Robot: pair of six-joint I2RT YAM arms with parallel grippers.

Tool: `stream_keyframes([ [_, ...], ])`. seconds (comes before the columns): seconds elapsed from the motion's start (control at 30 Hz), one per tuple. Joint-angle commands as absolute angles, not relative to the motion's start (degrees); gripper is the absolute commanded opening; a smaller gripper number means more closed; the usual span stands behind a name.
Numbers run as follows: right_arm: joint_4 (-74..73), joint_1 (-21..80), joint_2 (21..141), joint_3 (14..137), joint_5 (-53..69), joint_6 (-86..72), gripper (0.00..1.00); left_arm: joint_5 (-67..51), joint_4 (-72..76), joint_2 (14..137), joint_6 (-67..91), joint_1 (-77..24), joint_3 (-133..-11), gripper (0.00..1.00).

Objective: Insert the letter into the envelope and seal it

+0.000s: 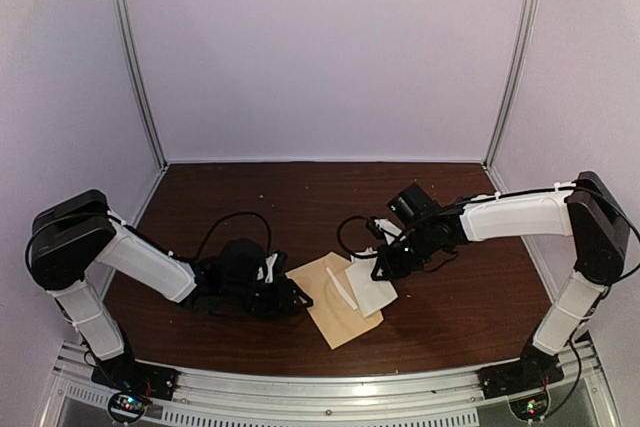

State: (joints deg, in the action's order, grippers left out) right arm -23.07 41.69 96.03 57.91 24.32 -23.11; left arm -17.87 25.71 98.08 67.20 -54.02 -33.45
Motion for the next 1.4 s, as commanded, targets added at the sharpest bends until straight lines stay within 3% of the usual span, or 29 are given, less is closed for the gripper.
stream_keyframes([
  [0.0,-24.3,41.48,97.17,59.58,22.37,-23.01,0.0,-18.75,27.55,99.13,67.5,-54.46,-34.71,0.45],
  [1.37,-21.96,42.34,100.81,60.03,25.54,-24.32,0.0,-20.04,28.21,101.26,67.6,-55.1,-36.12,0.42],
])
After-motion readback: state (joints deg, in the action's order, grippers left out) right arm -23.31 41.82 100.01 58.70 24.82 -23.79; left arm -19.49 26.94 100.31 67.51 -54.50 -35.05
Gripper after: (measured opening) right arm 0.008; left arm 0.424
